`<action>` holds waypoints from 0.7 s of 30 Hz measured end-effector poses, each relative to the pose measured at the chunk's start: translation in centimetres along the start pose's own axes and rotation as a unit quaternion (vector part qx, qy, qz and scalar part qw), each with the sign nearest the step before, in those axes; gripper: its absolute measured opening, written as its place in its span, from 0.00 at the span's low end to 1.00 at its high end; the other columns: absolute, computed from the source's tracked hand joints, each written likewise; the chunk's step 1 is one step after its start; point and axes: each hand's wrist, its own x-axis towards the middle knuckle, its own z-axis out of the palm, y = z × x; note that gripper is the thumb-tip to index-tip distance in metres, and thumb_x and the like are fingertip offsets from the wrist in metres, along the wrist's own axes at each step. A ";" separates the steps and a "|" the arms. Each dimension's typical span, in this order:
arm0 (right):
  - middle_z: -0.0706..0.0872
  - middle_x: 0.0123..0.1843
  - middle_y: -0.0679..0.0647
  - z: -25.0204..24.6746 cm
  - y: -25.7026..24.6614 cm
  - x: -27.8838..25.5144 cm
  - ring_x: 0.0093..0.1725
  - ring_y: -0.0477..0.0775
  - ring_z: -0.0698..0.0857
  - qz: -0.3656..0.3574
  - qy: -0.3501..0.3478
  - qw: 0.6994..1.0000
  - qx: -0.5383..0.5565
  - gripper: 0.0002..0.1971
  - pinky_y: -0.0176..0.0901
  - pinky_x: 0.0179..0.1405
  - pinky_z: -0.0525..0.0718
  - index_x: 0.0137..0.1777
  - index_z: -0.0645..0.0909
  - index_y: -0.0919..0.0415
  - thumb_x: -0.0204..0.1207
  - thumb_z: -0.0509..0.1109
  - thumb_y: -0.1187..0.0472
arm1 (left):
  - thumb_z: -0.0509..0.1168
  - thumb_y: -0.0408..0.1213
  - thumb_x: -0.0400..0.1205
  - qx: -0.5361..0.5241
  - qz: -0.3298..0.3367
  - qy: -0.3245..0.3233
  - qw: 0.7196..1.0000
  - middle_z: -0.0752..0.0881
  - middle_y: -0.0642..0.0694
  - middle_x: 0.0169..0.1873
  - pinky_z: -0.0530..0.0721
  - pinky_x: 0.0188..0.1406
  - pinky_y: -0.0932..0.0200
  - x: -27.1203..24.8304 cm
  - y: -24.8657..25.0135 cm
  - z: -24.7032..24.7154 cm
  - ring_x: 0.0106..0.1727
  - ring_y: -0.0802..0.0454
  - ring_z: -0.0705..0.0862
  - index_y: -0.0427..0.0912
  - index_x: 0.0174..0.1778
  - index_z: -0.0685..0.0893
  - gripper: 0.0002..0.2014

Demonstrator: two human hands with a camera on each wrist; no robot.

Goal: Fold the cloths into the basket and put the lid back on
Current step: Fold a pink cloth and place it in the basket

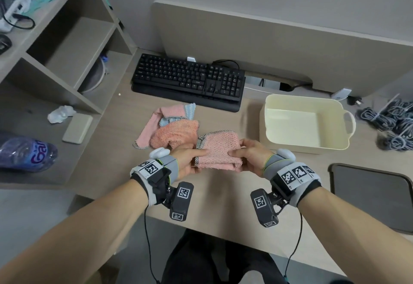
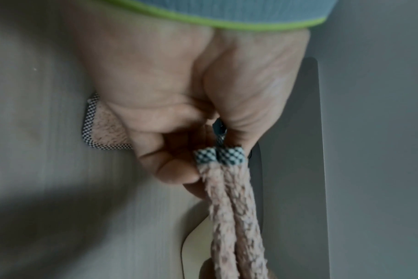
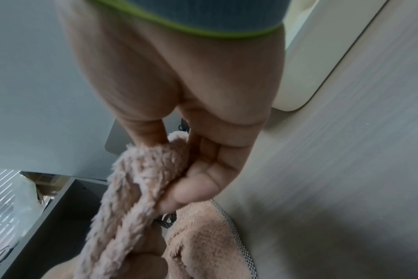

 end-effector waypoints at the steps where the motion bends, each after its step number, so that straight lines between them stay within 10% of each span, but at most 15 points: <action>1: 0.84 0.36 0.58 -0.1 -0.2 0.0 0.27 0.56 0.82 -0.002 0.003 1.000 0.004 0.10 0.41 0.18 0.82 0.51 0.74 0.61 0.77 0.70 0.73 | 0.71 0.31 0.77 0.003 0.002 -0.007 1.000 0.85 0.41 0.45 0.75 0.27 0.60 0.0 0.3 -0.1 0.40 0.49 0.82 0.40 0.56 0.81 0.13; 4: 0.85 0.36 0.57 -0.4 -0.5 0.2 0.26 0.52 0.84 0.000 -0.001 1.000 0.023 0.09 0.39 0.19 0.82 0.51 0.79 0.61 0.76 0.71 0.72 | 0.72 0.30 0.76 -0.001 0.000 -0.011 1.000 0.85 0.43 0.37 0.71 0.28 0.60 0.2 0.9 -0.6 0.35 0.50 0.79 0.42 0.42 0.82 0.05; 11: 0.89 0.28 0.58 -0.6 -2.3 0.0 0.21 0.50 0.86 -0.031 0.004 0.995 0.091 0.16 0.37 0.17 0.85 0.50 0.83 0.63 0.80 0.56 0.79 | 0.57 0.29 0.82 -0.031 0.011 -0.028 0.999 0.78 0.48 0.20 0.65 0.15 0.69 0.2 3.1 -0.8 0.17 0.56 0.73 0.44 0.43 0.79 0.08; 21: 0.85 0.24 0.63 0.4 -3.7 -0.4 0.20 0.58 0.82 -0.083 0.034 0.990 0.105 0.16 0.39 0.17 0.82 0.39 0.82 0.71 0.77 0.54 0.82 | 0.47 0.22 0.82 -0.062 0.044 -0.012 0.997 0.80 0.37 0.35 0.74 0.19 0.64 0.1 5.7 -1.1 0.22 0.49 0.78 0.41 0.53 0.77 0.16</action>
